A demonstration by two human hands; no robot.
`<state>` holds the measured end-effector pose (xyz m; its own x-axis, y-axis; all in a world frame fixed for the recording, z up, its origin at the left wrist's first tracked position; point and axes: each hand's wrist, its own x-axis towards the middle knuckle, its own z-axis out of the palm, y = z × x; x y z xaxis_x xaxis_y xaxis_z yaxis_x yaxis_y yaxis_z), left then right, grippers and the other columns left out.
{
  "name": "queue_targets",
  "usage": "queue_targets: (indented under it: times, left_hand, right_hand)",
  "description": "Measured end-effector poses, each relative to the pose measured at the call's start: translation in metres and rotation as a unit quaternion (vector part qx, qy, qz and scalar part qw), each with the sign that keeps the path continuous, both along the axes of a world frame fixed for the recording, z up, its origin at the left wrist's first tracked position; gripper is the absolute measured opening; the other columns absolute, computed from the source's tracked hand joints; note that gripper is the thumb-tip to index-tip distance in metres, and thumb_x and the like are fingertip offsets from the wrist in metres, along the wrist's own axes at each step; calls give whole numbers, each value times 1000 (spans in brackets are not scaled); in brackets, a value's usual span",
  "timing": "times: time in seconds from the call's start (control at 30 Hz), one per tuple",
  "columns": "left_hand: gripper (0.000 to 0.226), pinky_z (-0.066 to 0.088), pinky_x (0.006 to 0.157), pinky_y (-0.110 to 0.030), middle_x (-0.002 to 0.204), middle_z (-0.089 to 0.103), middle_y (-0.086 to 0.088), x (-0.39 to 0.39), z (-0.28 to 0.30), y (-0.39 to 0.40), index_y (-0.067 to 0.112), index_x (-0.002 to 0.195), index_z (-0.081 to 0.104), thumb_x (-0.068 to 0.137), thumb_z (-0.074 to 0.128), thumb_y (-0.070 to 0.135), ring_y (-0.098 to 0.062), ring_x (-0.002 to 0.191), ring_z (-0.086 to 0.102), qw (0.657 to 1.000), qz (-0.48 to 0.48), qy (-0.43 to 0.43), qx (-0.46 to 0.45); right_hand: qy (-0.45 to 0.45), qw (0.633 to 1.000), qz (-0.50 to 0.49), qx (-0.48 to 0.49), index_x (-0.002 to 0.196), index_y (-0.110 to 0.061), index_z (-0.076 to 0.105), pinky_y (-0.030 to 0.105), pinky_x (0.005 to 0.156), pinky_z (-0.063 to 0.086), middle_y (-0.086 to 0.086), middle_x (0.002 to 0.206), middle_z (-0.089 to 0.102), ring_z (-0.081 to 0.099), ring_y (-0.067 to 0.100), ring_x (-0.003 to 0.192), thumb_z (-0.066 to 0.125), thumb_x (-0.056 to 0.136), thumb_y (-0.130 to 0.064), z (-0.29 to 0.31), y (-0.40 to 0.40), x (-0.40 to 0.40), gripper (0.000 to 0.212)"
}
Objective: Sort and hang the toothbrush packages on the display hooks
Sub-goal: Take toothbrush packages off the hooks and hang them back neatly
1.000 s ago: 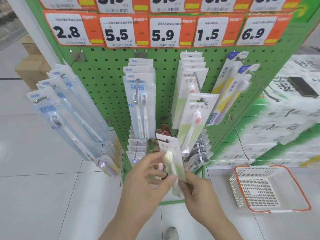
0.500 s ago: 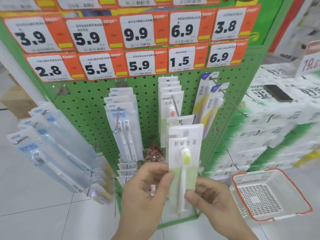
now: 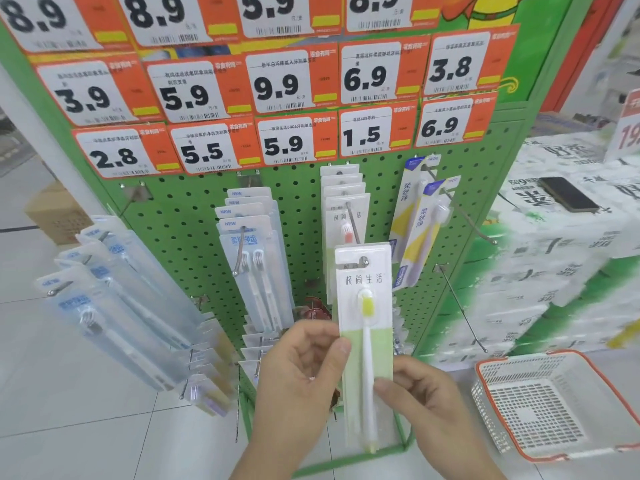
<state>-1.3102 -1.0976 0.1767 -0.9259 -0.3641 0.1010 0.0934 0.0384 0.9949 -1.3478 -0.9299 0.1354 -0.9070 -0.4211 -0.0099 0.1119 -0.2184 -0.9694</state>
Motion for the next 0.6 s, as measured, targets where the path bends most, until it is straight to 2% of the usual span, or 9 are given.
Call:
queue_targets:
  times: [0.1, 0.17, 0.2, 0.27, 0.33, 0.47, 0.53, 0.6]
  left_hand:
    - [9, 58, 75, -38, 84, 75, -2, -7, -2, -2, 17, 93, 72, 85, 75, 13, -20, 78, 70, 1000, 13, -8, -11]
    - [12, 58, 75, -33, 84, 75, 0, -10, -1, -3, 19, 91, 72, 88, 74, 8, -19, 78, 70, 999, 26, -11, -29]
    - [13, 58, 75, -29, 84, 75, 2, -12, -1, -3, 21, 90, 72, 88, 74, 8, -17, 79, 70, 999, 32, -12, -39]
    - [15, 55, 74, -21, 83, 75, 6, -16, 0, -4, 23, 89, 71, 89, 74, 9, -12, 79, 70, 997, 45, -15, -59]
    - [14, 55, 74, -19, 85, 74, 11, -19, 2, -5, 26, 92, 69, 90, 73, 12, -8, 81, 69, 995, 50, -22, -80]
    - [15, 54, 71, -18, 91, 71, 17, -25, 5, -6, 30, 101, 64, 91, 73, 23, -8, 80, 68, 993, 46, -41, -102]
    - [18, 52, 66, -16, 94, 70, 21, -27, 8, -5, 33, 104, 62, 91, 72, 27, -7, 77, 68, 992, 44, -47, -110]
    - [22, 50, 63, -14, 91, 72, 17, -28, 13, -5, 37, 109, 59, 92, 71, 31, -6, 74, 68, 991, 38, -51, -115]
  right_hand:
    - [13, 999, 5, 42, 98, -4, 76, 17, 75, 52, 7, 95, 79, 74, 14, 86, 67, 92, -10, 4, -3, -3, 12]
    - [47, 992, 1, 113, 95, -13, 77, 12, 66, 46, -8, 80, 76, 67, 2, 71, 65, 96, -11, 7, -5, -5, 12]
    - [69, 985, -4, 156, 95, -20, 77, 12, 65, 46, -11, 80, 75, 66, 0, 71, 65, 95, -15, 8, -5, -6, 12]
    - [114, 968, -21, 222, 100, -30, 75, 17, 72, 53, -14, 94, 76, 70, 3, 86, 67, 95, -15, 12, -5, -12, 18]
    - [162, 951, -68, 255, 107, -33, 70, 21, 76, 56, -18, 99, 75, 70, 5, 93, 66, 94, -7, 18, -5, -20, 29]
    - [223, 934, -157, 233, 103, -32, 67, 11, 69, 52, -18, 93, 72, 68, 1, 88, 60, 97, -6, 48, -6, -43, 28]
    - [268, 914, -187, 240, 108, -29, 68, 12, 76, 53, -18, 97, 72, 67, 0, 95, 58, 99, -11, 65, -9, -59, 22]
    - [324, 887, -206, 257, 114, -25, 67, 18, 85, 52, -17, 107, 71, 66, 3, 103, 56, 101, -13, 82, -14, -77, 21]
